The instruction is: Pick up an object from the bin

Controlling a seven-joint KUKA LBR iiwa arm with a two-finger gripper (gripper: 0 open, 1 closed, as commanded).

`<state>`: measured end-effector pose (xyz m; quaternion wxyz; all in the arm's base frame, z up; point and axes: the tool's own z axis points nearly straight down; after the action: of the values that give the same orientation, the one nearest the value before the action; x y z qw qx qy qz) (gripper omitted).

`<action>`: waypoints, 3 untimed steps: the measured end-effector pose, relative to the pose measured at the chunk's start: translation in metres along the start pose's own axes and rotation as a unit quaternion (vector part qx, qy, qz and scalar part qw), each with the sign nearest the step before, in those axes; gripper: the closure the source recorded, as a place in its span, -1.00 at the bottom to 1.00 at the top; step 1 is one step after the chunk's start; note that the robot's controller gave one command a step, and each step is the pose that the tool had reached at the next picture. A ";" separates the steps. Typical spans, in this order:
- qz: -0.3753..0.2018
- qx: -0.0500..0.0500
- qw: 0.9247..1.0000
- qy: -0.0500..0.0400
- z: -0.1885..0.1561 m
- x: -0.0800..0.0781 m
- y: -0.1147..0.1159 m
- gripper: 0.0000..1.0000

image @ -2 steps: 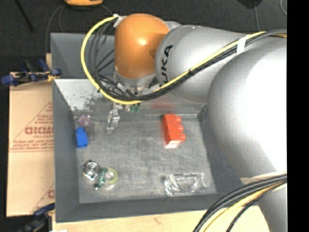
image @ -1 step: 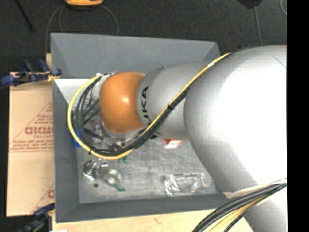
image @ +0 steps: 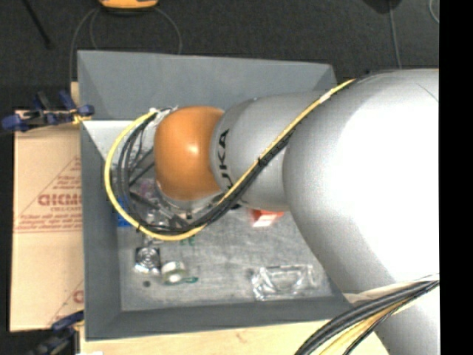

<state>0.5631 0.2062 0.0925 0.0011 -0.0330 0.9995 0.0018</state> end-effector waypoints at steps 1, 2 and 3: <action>-0.015 0.001 1.000 -0.005 -0.108 -0.009 0.006 1.00; 0.053 0.001 0.999 0.002 -0.059 -0.003 0.014 1.00; 0.053 0.000 0.999 0.000 -0.060 -0.004 0.014 -1.00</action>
Offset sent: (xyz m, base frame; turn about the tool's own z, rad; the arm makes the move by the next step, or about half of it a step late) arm 0.0050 0.0069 0.1016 -0.0333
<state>0.5657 0.2200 0.1527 0.0007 0.0197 0.9998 0.0015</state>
